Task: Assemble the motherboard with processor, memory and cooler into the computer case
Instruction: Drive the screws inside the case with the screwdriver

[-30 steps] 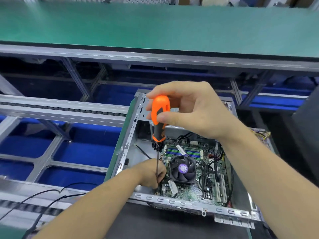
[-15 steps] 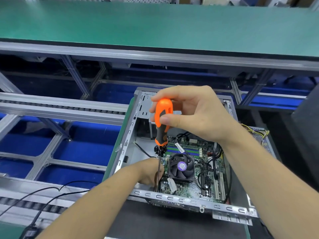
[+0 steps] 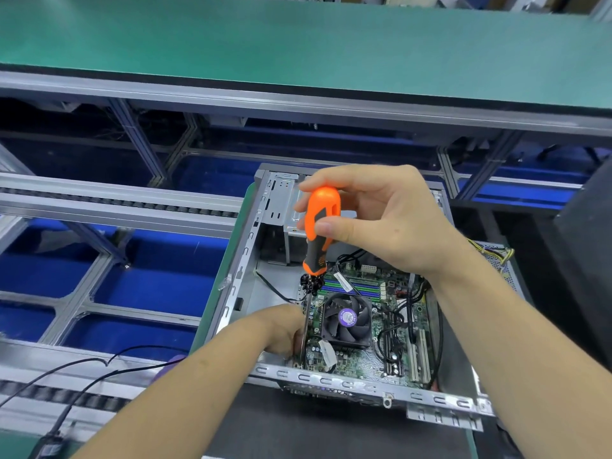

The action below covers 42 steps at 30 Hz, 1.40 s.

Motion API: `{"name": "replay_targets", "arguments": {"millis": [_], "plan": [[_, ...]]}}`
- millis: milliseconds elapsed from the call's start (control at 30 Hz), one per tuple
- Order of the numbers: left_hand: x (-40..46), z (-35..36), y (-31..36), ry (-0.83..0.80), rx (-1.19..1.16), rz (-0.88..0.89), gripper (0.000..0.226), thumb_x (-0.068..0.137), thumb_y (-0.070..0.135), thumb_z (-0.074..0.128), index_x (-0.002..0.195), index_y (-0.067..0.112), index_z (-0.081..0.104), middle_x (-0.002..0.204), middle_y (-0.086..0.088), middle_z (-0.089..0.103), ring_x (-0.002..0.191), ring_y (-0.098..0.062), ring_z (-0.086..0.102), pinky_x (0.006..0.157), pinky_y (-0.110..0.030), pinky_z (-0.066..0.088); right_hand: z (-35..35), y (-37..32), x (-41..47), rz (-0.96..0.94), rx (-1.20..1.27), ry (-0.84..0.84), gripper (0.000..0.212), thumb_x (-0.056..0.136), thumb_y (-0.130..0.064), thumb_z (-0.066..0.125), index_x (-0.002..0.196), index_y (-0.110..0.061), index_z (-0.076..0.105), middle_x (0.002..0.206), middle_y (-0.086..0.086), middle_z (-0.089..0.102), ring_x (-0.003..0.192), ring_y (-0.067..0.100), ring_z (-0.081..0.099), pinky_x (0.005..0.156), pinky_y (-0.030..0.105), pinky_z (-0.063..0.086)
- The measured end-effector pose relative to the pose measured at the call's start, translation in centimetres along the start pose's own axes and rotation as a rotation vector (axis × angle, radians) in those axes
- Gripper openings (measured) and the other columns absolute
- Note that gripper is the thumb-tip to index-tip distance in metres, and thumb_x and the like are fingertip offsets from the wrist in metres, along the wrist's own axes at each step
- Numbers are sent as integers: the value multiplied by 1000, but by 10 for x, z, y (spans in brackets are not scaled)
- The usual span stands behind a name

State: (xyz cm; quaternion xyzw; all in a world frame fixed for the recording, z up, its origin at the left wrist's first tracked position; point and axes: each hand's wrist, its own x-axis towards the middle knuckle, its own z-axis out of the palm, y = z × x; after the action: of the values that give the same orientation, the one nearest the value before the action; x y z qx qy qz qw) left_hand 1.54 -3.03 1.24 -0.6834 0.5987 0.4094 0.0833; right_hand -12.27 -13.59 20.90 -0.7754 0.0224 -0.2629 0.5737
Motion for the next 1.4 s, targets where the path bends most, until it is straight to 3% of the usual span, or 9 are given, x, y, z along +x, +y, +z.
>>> {"name": "replay_targets", "arguments": {"millis": [167, 300, 433, 700, 833, 1000, 1167, 1300, 1400], "plan": [[2, -1, -1, -30, -17, -6, 14, 81, 3, 75, 95, 4, 74, 101, -14, 71, 97, -26, 66, 70, -27, 47, -1, 0, 1, 10, 11, 24, 38, 82, 0, 73, 115, -14, 64, 104, 15, 72, 94, 32, 71, 83, 47, 61], [3, -2, 0, -22, -72, -31, 22, 80, 10, 80, 98, 1, 72, 95, -12, 69, 83, -20, 59, 72, -29, 49, -2, -1, 1, 18, 20, 41, 40, 81, 0, 73, 117, -15, 63, 107, 5, 71, 96, 25, 72, 87, 45, 60], [3, 0, 4, -81, -105, -27, 31, 80, 16, 81, 102, -4, 71, 92, -19, 71, 78, -15, 56, 66, -25, 47, -4, -4, 2, 22, 11, 67, 38, 81, 0, 73, 115, -15, 64, 104, 10, 71, 94, 31, 72, 83, 42, 60], [6, 5, 9, -107, -88, -5, 18, 79, 4, 76, 93, -1, 67, 84, -8, 60, 80, -17, 55, 71, -33, 48, -24, -18, -6, 17, 71, 176, 31, 83, -3, 71, 111, -14, 66, 98, 9, 73, 92, 37, 73, 67, 41, 61], [9, 6, 13, -80, -6, -9, 24, 78, 4, 74, 101, 1, 67, 100, -17, 68, 90, -26, 63, 81, -36, 53, -30, -21, -15, 13, 71, 228, 31, 83, -1, 70, 111, -14, 66, 97, 7, 74, 90, 35, 74, 65, 35, 60], [11, 4, 18, -90, 111, -45, 23, 79, 5, 69, 99, -4, 64, 86, -11, 56, 79, -21, 54, 67, -33, 46, -38, -23, -22, 18, 77, 297, 31, 84, 0, 70, 112, -14, 66, 96, 7, 74, 86, 34, 74, 64, 33, 59], [0, -9, 16, -56, 287, -60, 18, 79, 12, 75, 92, 5, 65, 93, -10, 67, 88, -27, 65, 77, -38, 55, -41, -26, -11, -17, 13, 437, 31, 86, -4, 69, 114, -17, 66, 96, 14, 72, 88, 41, 71, 72, 52, 62], [-15, -38, 16, 130, -3, -57, 11, 78, -1, 63, 75, 9, 66, 74, -7, 72, 63, -13, 68, 51, -19, 46, -40, -44, 16, -106, -92, 524, 33, 94, -5, 66, 125, -14, 60, 104, 32, 60, 82, 35, 68, 71, 50, 63], [-33, -70, 22, 266, -330, 48, 13, 81, 0, 64, 79, 12, 69, 67, -3, 73, 57, -6, 66, 55, -14, 47, -39, -69, 38, -205, -246, 543, 30, 99, -7, 59, 128, -8, 55, 110, 34, 59, 88, 41, 64, 69, 38, 62]]}}
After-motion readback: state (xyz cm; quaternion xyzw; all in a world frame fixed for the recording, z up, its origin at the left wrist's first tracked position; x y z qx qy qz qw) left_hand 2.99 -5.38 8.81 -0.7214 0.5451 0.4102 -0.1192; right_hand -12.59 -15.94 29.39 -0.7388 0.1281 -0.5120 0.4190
